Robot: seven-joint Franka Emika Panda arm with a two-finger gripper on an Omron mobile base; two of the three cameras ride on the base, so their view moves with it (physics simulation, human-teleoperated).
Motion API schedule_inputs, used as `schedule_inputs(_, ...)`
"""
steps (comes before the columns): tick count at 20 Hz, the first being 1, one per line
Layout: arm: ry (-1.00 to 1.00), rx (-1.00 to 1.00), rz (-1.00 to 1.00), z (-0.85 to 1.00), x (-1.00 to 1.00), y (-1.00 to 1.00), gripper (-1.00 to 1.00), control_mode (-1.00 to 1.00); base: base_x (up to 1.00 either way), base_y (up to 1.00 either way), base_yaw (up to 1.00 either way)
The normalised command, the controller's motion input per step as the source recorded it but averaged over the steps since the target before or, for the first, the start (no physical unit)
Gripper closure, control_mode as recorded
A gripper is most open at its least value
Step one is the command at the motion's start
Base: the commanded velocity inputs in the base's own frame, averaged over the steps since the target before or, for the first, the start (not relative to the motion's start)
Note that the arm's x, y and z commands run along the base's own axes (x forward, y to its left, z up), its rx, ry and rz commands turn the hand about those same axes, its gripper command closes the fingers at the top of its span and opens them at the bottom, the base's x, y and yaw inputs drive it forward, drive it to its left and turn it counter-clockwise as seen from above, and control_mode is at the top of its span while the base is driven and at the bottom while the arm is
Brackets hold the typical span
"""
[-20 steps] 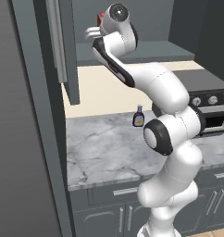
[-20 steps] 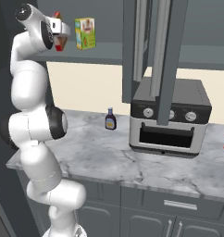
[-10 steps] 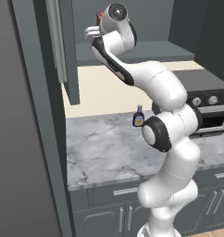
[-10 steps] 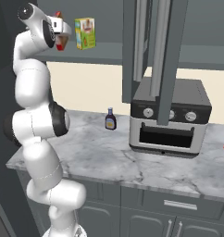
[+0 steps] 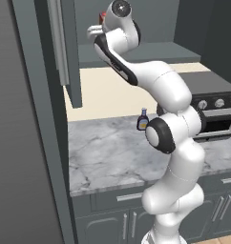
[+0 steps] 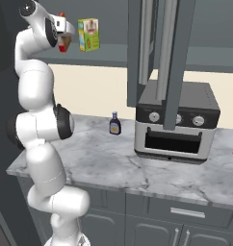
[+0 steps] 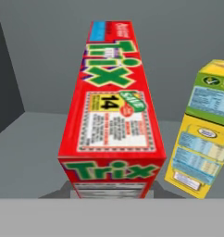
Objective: Pick the cereal and cereal from the counter and place them in the cabinets closest to them.
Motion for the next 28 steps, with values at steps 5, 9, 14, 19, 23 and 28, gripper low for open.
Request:
schedule_inputs(5,0.02,0.0,0.0,-0.02,0.0,0.0,1.0,-1.0,0.0,0.0,0.0)
schedule_inputs(9,0.05,0.0,0.0,-0.06,0.0,0.0,1.0,-1.0,0.0,0.0,0.0)
schedule_inputs(14,0.04,0.0,0.0,-0.02,0.0,0.0,1.0,-1.0,0.0,0.0,0.0)
schedule_inputs(19,0.01,0.0,0.0,0.0,0.0,0.0,1.0,-1.0,0.0,0.0,0.0)
schedule_inputs(23,0.0,0.0,0.0,0.0,0.02,0.0,1.0,-1.0,0.0,0.0,0.0)
schedule_inputs(28,0.0,0.0,0.0,0.0,0.01,0.0,-1.0,-1.0,0.0,0.0,0.0)
